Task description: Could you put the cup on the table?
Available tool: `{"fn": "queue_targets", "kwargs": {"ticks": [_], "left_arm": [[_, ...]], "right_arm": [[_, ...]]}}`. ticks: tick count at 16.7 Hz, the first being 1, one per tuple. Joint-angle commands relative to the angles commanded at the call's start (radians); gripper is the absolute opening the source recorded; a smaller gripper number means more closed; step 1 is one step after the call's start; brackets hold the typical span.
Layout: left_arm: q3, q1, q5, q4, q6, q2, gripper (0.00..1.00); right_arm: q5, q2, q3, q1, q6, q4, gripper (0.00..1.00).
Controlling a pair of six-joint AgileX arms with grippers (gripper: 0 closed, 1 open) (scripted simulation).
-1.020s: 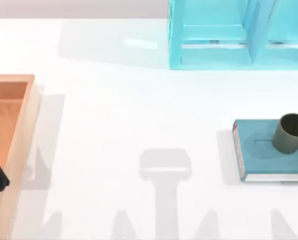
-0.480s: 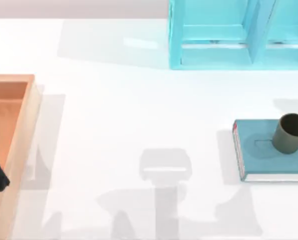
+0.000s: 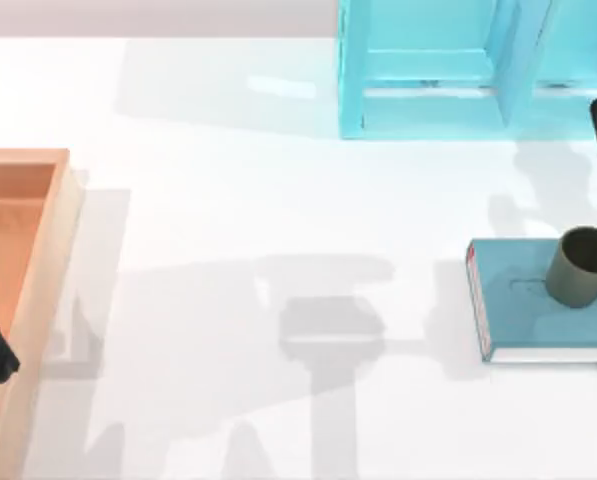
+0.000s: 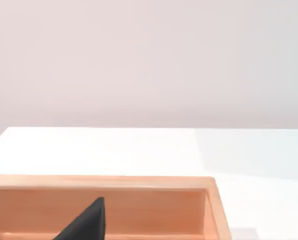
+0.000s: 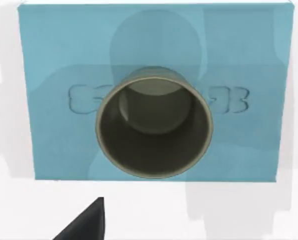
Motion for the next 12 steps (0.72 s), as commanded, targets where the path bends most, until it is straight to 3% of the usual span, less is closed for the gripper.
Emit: {"fn": "queue_targets", "kwargs": {"ticks": [4,12], "left_arm": [[0.000,0.000,0.000,0.000,0.000,0.000,1.00],[0.000,0.000,0.000,0.000,0.000,0.000,1.00]], "right_arm": [[0.007,0.112,0.102,0.008,0.007,-0.101,1.00],[0.007,0.115,0.062,0.006,0.005,-0.061,1.00]]}}
